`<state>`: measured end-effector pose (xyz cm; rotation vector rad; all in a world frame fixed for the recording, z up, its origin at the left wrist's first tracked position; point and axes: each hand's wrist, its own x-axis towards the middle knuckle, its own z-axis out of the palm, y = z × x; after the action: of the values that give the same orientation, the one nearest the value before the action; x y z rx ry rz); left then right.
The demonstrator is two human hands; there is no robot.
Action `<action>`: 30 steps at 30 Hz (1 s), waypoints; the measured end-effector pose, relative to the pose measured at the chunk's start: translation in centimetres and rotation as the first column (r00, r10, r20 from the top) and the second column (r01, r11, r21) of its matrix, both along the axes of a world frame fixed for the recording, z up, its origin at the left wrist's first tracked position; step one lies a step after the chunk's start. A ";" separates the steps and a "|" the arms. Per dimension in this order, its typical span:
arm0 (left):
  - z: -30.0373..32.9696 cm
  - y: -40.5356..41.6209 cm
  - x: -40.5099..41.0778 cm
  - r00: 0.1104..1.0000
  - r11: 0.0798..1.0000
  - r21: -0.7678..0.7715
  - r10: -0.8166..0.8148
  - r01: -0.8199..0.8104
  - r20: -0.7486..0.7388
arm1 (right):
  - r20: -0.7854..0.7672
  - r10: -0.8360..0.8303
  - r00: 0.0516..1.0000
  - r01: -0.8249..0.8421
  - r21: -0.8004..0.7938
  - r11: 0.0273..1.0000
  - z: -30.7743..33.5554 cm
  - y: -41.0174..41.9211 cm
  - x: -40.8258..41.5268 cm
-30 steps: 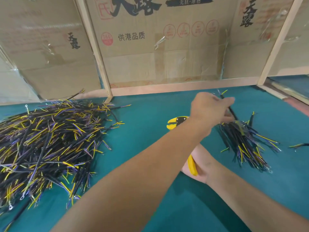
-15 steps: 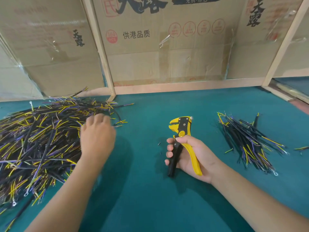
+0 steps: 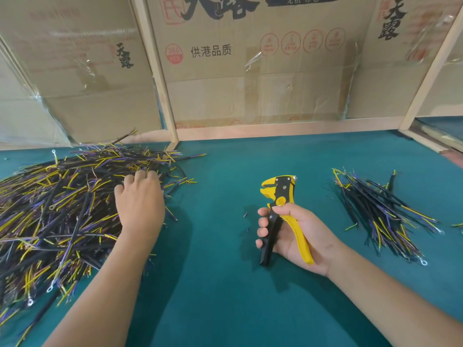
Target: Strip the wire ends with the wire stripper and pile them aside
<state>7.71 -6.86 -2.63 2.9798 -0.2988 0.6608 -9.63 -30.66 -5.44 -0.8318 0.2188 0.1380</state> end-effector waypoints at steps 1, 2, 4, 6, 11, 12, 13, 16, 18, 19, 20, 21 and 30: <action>0.1 -0.2 -0.1 0.999 0.997 -0.065 -0.036 0.038 0.030 | 0.001 0.000 1.000 0.000 -0.001 1.000 0.0 0.0 0.0; 0.3 -0.4 -0.3 0.996 0.988 -0.135 -0.068 0.075 0.057 | 0.001 0.001 1.000 -0.001 -0.002 1.000 0.0 0.0 0.0; 0.5 -1.1 -0.8 0.988 0.956 -0.254 -0.126 0.144 0.086 | 0.003 0.004 1.000 -0.004 -0.006 1.000 -0.1 0.0 0.0; 0.6 -1.8 -1.4 0.965 0.901 -0.345 -0.241 0.264 0.108 | 0.003 0.010 1.000 -0.010 -0.010 1.000 -0.1 0.0 0.0; -0.4 -3.4 -2.2 0.881 0.788 -0.415 -0.467 0.455 0.080 | 0.004 0.015 1.000 -0.015 -0.004 1.000 -0.1 0.0 0.1; -0.6 -3.7 -2.3 0.876 0.762 -0.477 -0.480 0.438 0.038 | 0.003 0.017 1.000 -0.017 -0.006 1.000 -0.2 0.0 0.1; -0.7 -4.0 -2.5 0.865 0.706 -0.592 -0.500 0.388 -0.029 | 0.001 0.019 1.000 -0.019 -0.008 1.000 -0.1 -0.1 0.2; -0.9 -4.8 -3.3 0.727 0.346 -0.931 -0.669 0.121 -0.154 | -0.006 0.022 1.000 -0.022 -0.002 1.000 -0.2 -0.1 0.3; -1.0 -5.4 -4.1 0.644 0.202 -0.979 -0.752 0.025 -0.139 | -0.006 0.020 1.000 -0.020 0.001 1.000 -0.2 -0.1 0.3; -1.0 -5.7 -4.5 0.614 0.166 -0.986 -0.778 -0.005 -0.134 | -0.006 0.020 1.000 -0.020 0.002 1.000 -0.3 -0.1 0.4; -1.1 -5.9 -4.8 0.591 0.148 -0.988 -0.795 -0.033 -0.139 | -0.007 0.021 1.000 -0.021 0.004 1.000 -0.3 -0.1 0.4; -1.2 -6.1 -4.9 0.576 0.143 -0.988 -0.804 -0.056 -0.149 | -0.007 0.022 1.000 -0.022 0.006 1.000 -0.3 -0.2 0.4; -2.9 -7.3 -6.9 0.492 0.146 -0.965 -0.837 -0.220 -0.239 | -0.022 0.034 0.999 -0.033 0.017 0.999 -0.1 -0.1 0.5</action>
<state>0.81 -14.21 -5.54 1.4382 -0.3476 -0.5391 -9.12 -30.79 -5.51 -0.8177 0.2243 0.1806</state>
